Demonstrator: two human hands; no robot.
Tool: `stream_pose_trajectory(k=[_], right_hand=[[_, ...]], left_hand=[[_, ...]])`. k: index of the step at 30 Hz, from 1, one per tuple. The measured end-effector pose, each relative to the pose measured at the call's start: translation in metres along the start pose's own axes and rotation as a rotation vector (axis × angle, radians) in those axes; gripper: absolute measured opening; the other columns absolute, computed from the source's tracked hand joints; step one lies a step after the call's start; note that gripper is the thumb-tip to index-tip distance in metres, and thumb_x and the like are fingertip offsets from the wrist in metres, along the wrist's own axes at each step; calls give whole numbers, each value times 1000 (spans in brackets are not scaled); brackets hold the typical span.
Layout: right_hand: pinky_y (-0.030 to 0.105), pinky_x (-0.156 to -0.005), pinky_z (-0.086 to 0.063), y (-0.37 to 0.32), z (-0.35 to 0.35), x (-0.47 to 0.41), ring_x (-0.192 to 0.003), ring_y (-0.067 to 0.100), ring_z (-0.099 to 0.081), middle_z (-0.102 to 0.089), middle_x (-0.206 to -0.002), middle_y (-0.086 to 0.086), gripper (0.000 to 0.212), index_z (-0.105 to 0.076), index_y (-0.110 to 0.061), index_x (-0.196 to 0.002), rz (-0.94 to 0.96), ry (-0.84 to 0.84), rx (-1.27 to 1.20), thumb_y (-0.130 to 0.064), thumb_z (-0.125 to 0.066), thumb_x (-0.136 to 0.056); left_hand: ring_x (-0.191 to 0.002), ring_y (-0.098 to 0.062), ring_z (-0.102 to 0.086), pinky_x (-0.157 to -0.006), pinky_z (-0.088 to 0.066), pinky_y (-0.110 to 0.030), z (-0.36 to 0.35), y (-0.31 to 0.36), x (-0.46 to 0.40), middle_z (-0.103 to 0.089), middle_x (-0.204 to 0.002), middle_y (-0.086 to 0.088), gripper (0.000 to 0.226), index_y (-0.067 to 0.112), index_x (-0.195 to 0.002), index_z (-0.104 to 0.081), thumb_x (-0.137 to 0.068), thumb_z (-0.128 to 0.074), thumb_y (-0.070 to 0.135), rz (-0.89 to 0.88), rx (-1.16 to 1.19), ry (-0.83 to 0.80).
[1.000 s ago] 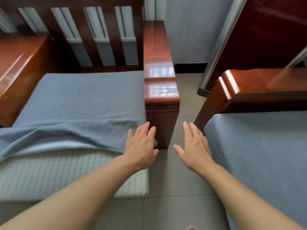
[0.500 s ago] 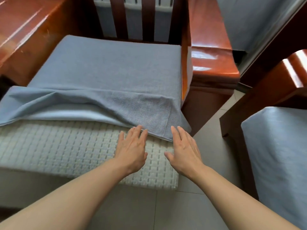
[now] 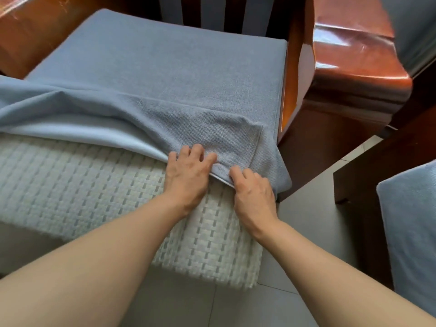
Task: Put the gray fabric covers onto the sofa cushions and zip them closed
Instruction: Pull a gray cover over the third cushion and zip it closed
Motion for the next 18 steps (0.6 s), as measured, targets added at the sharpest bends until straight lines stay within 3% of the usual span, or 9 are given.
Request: stream_pose_trajectory(k=[4, 9, 11, 15, 18], right_hand=[[27, -51, -31, -13, 6, 39, -52, 24, -50, -50, -61, 1, 15, -51, -17, -76, 127, -4, 11, -8, -39, -71], [30, -55, -41, -12, 12, 77, -62, 26, -53, -55, -63, 2, 20, -53, -16, -68, 127, -43, -3, -10, -34, -63], [32, -53, -41, -12, 17, 91, -62, 27, -54, -56, -64, 3, 22, -54, -14, -67, 128, -30, -6, -10, -33, -64], [30, -46, -38, -8, 20, 122, -60, 29, -54, -55, -63, 5, 18, -58, -11, -67, 142, 0, 67, -9, -40, -68], [26, -42, -30, -9, 19, 141, -54, 27, -53, -52, -63, 5, 20, -59, -10, -67, 127, 20, 147, -9, -39, -69]], left_hand=[[-66, -28, -55, -61, -38, -34, 16, 9, 31, -54, -71, -6, 20, 17, -75, -56, -75, -36, 12, -222, -86, 93], [-53, -24, -54, -37, -33, -25, 3, 27, 95, -52, -62, -2, 26, 17, -64, -55, -68, -31, 9, -338, -58, -22], [-54, -21, -54, -35, -26, -21, 2, 35, 110, -51, -64, -1, 18, 17, -66, -55, -65, -40, 6, -337, -38, -56], [-79, -25, -56, -47, -30, -27, -19, 52, 140, -54, -87, -5, 23, 14, -91, -57, -74, -51, -1, -340, -4, -133], [-53, -21, -54, -38, -23, -18, -21, 64, 166, -53, -64, -2, 23, 15, -69, -59, -52, -55, 1, -378, -25, -116]])
Point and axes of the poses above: each hand's wrist, its own x-axis away from the middle knuckle, its own z-axis out of the back of the hand, y = z × x, the point moved 10 cm from there along -x, towards the middle knuckle
